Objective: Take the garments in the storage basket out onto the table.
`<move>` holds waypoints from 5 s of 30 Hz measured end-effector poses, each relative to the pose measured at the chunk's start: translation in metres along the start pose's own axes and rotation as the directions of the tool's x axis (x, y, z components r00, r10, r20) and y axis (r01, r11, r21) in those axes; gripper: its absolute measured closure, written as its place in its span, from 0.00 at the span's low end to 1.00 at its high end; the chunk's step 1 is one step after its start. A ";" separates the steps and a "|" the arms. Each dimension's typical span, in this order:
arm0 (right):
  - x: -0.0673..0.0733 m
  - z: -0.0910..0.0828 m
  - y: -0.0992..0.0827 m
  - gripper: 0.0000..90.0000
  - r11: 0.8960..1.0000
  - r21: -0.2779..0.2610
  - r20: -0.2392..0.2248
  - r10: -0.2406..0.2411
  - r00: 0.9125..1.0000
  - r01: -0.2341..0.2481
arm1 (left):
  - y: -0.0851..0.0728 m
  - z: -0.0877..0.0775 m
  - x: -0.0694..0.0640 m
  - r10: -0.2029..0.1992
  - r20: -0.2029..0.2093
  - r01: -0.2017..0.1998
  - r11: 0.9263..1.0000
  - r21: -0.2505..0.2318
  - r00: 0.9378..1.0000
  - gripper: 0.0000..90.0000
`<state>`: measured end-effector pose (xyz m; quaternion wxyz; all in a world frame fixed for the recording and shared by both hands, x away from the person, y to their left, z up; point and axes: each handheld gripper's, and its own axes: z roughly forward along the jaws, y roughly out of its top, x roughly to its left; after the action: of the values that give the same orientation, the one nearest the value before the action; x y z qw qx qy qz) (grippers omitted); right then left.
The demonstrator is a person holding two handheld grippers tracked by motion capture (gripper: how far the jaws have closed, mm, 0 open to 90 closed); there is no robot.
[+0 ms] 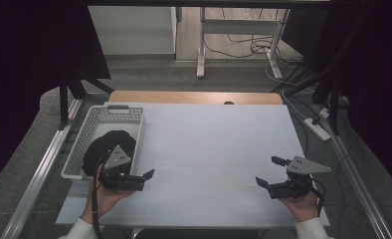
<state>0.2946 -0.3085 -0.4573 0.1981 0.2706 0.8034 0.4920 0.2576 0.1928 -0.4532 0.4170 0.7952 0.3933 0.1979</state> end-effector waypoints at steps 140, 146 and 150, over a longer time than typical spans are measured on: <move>0.009 0.017 -0.019 0.08 0.996 0.088 0.003 0.003 1.000 -0.004 | 0.024 -0.007 0.142 -0.047 -0.104 0.071 0.969 0.239 0.993 0.06; 0.010 0.018 -0.020 0.08 0.996 0.093 0.003 0.005 1.000 -0.005 | 0.019 -0.003 0.147 -0.058 -0.114 0.087 0.957 0.277 0.992 0.05; 0.010 0.019 -0.021 0.08 0.995 0.099 0.001 0.004 1.000 -0.004 | 0.015 -0.001 0.152 -0.073 -0.097 0.099 0.950 0.295 0.993 0.04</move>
<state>0.2930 -0.2972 -0.4844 0.1839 0.2821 0.8262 0.4517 0.3564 0.3084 -0.4423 0.2829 0.8221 0.4703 0.1515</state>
